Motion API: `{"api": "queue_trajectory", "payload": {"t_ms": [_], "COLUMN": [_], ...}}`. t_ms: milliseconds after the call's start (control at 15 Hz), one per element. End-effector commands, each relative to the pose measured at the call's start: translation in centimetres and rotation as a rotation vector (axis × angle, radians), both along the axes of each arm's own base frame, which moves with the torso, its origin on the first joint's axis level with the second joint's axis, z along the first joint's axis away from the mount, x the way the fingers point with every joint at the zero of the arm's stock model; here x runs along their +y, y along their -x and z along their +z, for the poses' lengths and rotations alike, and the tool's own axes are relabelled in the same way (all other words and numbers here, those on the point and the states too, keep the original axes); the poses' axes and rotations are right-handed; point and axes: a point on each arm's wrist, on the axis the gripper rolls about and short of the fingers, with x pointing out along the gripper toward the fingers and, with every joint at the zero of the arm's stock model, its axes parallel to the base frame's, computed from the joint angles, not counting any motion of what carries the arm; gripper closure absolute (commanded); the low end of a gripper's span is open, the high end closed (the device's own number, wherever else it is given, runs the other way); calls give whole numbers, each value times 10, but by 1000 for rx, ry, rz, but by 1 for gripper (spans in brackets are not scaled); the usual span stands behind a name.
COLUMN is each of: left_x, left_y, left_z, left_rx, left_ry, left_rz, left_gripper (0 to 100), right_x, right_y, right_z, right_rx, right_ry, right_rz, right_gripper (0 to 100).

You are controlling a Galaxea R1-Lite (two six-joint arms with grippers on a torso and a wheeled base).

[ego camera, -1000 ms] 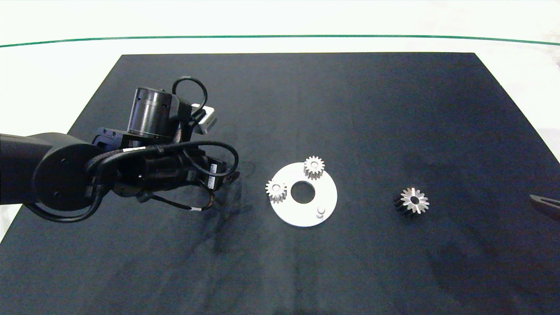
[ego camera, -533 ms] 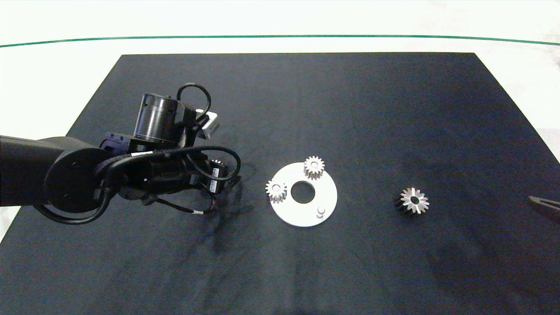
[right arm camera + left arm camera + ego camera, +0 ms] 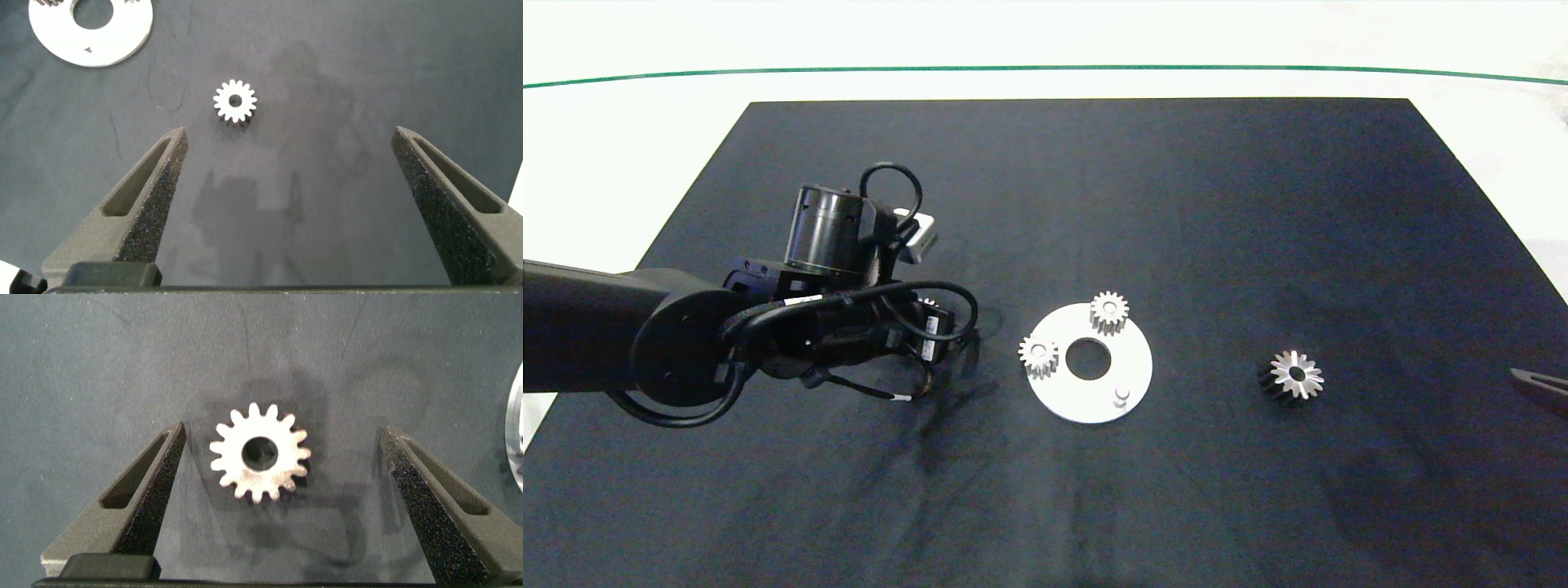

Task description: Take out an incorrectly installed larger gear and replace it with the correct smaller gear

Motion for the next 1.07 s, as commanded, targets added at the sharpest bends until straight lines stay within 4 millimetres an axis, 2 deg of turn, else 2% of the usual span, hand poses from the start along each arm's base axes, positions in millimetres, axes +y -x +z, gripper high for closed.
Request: {"api": "queue_trajectory", "payload": {"t_ms": [67,1067], "left_x": [0,-2], "left_y": [-1,2], "left_z": [-2,-6], "left_rx": [0,-11], "left_ry": [-2,-27], "left_rz": [2,16], "left_gripper": [1,31], "right_x": [0,0], "right_y": [1,1], "right_z": [0,0], "right_rx": [0,-3], "right_ry": [2,1], "right_rz": [0,0], "right_gripper": [0,0]}}
